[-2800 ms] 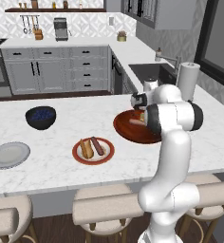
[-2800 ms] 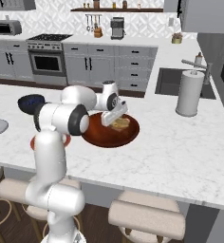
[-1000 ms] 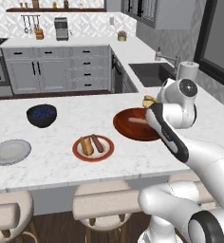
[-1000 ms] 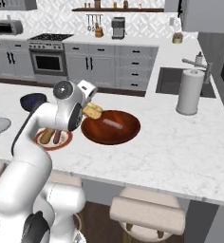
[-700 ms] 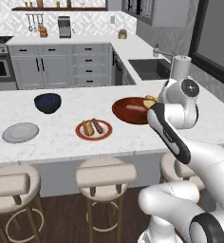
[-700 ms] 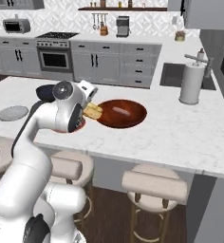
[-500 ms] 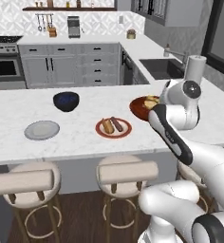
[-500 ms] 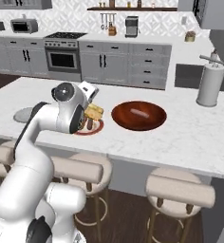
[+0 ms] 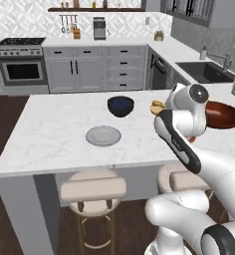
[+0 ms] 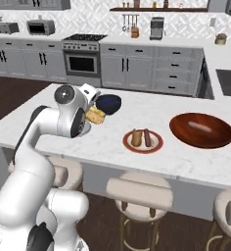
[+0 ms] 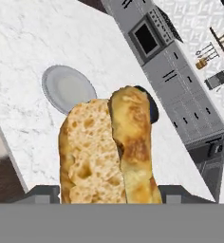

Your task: Place one bun and one sausage from the bowl on each plate.

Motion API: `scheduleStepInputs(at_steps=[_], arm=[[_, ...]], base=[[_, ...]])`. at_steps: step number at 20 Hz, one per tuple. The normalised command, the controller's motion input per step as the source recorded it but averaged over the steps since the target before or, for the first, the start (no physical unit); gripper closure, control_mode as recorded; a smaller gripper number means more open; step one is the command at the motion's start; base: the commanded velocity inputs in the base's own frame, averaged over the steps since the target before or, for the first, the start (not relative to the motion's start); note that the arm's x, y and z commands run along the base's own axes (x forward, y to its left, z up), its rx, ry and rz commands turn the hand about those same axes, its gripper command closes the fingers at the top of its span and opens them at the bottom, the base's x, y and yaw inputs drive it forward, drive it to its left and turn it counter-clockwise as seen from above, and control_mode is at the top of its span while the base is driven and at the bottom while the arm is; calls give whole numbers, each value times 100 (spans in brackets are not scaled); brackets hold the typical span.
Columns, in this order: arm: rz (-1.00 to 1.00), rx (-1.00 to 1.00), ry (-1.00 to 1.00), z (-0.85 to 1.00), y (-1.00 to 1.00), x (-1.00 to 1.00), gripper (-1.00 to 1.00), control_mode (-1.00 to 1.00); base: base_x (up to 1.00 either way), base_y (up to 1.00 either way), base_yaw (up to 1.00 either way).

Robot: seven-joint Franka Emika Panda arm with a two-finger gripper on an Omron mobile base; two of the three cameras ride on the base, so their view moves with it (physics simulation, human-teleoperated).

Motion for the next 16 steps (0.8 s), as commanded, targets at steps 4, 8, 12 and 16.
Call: scheduleStepInputs(at_steps=[4,8,12,16], arm=[[0,0,0,0,0,0,100,100],[0,0,0,0,0,0,100,100],[-4,0,7,-3,2,17,100,-100],[-13,0,42,-24,0,82,100,-100]], base=[[69,100,0],[99,72,-17],[62,30,-17],[0,0,0]])
